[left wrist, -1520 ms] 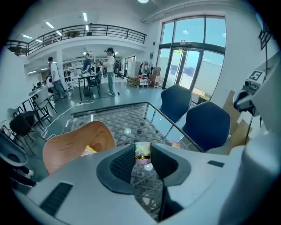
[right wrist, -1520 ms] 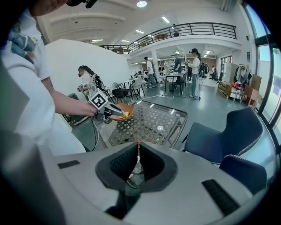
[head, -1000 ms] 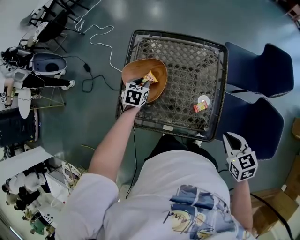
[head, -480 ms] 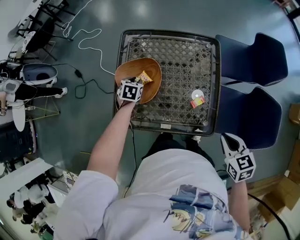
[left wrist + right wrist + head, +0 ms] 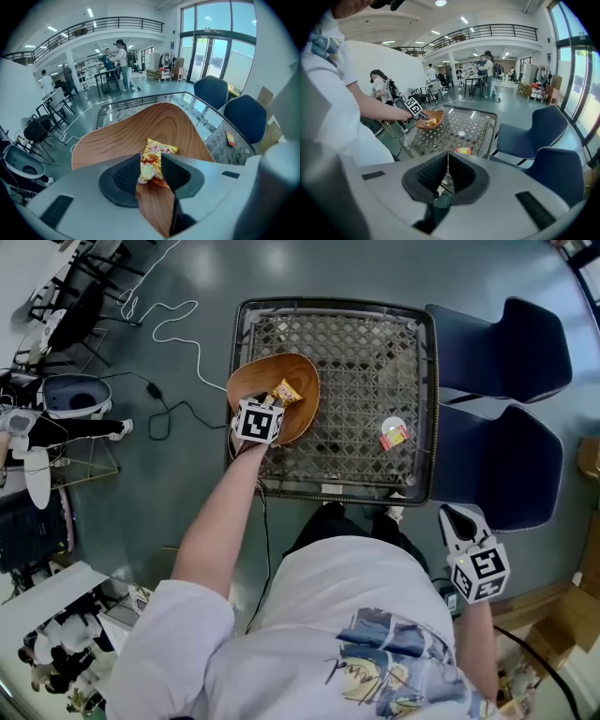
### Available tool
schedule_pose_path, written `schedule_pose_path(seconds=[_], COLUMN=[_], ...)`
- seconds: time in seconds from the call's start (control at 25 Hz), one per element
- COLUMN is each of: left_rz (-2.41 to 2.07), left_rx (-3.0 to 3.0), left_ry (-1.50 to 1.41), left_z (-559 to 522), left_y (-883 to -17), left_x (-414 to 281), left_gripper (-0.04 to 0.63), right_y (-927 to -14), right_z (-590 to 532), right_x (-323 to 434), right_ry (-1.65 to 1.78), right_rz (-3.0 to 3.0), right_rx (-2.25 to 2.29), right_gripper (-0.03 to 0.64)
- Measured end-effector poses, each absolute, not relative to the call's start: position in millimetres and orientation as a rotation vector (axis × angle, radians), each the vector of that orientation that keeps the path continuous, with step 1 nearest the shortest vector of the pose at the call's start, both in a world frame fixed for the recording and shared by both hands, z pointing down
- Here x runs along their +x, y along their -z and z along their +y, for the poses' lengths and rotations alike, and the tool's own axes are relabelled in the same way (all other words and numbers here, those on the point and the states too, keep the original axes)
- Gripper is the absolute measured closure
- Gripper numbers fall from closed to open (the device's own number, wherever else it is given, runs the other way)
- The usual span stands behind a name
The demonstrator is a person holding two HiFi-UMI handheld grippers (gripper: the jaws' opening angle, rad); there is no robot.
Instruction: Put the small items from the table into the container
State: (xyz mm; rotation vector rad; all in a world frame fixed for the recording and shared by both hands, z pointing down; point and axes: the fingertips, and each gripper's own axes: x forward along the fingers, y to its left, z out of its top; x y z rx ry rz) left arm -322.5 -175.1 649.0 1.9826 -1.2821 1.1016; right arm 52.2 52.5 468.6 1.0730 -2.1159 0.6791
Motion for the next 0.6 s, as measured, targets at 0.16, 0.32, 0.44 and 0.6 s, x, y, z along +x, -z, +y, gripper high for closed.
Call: schedule_pose_path(seconds=[0.16,0.32,0.44,0.6], left_rz=[-1.281,-1.283,-1.301,-1.32], left_rx=[2.003,2.023,2.051,2.064], left_ry=[-1.085,-1.051,-1.02,-0.95], left_z=[-170,-156,-145,-123], left_y=[-641,-621,-604,-577], left_x=[-316,-305,-294,-270], left_gripper=[0.472,0.472,0.473,0.473], right_y=[-472,-470,-471,-471], right_z=[51,50,48,41], right_x=[53,57,62,72], right_ry=[-0.672,-0.659,-0.648,-0.633], right_rz=[-2.135,-2.155,-2.175,-2.21], right_rx=[1.059,1.039,1.014,0.973], right_gripper=[0.604,0.604,0.604,0.605])
